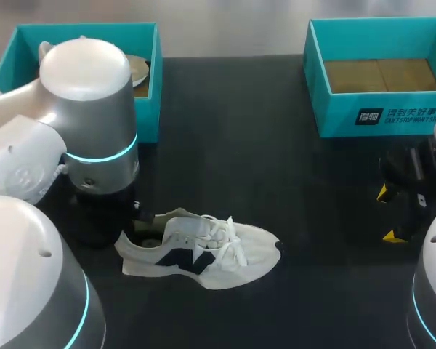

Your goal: Take the shoe out of the shoebox, open the shoe tongue, remove and reinsert the insole, then place the shoe into the shoebox

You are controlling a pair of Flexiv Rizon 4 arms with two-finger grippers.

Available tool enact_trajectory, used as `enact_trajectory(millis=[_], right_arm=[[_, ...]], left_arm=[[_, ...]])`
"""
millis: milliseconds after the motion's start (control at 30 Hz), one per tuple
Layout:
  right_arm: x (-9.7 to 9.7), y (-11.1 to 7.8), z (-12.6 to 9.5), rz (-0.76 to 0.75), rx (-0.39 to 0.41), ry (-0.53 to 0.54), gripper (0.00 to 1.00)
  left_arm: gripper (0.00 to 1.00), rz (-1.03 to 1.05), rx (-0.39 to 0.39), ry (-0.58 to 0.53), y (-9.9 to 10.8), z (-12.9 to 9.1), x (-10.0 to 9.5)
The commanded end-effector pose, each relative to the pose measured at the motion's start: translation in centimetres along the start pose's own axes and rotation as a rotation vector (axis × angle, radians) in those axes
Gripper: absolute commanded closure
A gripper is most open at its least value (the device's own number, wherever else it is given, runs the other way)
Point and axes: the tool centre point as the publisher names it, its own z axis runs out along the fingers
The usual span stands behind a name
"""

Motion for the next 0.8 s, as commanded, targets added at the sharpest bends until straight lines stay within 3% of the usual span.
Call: enact_trajectory(millis=[33,367,800], right_arm=[[0.1,0.0,0.1,0.000,0.001,-0.003,0.00],[0.1,0.0,0.1,0.000,0.001,-0.003,0.00],[0.1,0.0,0.1,0.000,0.001,-0.003,0.00]], left_arm=[[1.00,-0.032,0.008,0.012,1.1,2.4,-1.0],[1.00,-0.028,-0.017,0.016,3.0,6.0,-2.9],[1.00,-0.002,-0.026,0.031,3.7,7.0,-3.7]])
